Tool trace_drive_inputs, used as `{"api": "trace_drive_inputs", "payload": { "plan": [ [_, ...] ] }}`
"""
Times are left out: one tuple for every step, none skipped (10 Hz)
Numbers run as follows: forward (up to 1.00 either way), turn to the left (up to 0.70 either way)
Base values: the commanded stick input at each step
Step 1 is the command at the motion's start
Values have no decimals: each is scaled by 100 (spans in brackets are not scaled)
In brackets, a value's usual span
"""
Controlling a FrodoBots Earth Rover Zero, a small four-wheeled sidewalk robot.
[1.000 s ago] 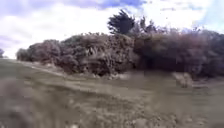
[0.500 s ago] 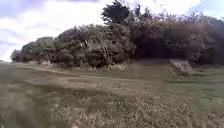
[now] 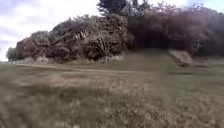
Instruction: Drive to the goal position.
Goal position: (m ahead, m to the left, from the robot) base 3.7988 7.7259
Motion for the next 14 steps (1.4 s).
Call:
{"api": "trace_drive_inputs", "payload": {
  "plan": [
    [100,-40],
    [100,-40],
    [100,-40],
    [100,-38],
    [100,-5],
    [100,-3],
    [100,-1],
    [100,0],
    [100,0],
    [100,0],
    [100,0],
    [100,0],
    [100,0],
    [100,6]
  ]
}}
